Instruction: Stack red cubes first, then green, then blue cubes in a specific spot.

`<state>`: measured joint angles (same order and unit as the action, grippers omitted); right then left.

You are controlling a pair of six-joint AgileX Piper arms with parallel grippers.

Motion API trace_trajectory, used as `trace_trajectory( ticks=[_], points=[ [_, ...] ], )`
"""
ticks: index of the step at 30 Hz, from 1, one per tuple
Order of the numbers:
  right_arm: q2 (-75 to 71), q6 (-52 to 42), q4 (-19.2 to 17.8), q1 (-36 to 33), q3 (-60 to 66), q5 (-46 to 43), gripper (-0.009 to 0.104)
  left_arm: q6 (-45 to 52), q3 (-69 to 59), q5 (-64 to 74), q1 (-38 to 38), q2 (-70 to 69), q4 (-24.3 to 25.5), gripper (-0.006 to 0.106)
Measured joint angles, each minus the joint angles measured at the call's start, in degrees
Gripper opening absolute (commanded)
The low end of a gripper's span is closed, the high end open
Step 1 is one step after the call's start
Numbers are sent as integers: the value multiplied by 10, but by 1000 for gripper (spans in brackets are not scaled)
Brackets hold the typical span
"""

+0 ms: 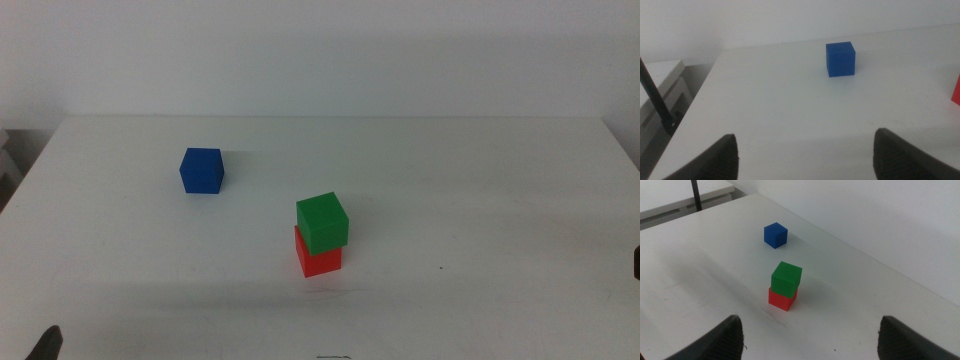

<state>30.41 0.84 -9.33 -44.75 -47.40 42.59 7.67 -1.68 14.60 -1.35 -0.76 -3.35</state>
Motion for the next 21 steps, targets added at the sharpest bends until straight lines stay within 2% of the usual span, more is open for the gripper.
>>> trace_trajectory(
  ticks=[3, 7, 12, 16, 21],
  points=[
    [0, 0, 0, 0, 0, 0, 94, 0, 0, 1, 0, 0, -10, 91],
    [0, 0, 0, 0, 0, 0, 94, 0, 39, 30, 0, 43, -60, 91],
    [0, 0, 0, 0, 0, 0, 94, 0, 238, 131, 0, 256, -109, 91],
    [0, 0, -1, 0, 0, 0, 94, 0, 363, 206, 0, 402, -111, 91],
    [0, 0, -2, 0, 0, 0, 94, 0, 458, 220, 0, 558, -112, 91]
  ],
)
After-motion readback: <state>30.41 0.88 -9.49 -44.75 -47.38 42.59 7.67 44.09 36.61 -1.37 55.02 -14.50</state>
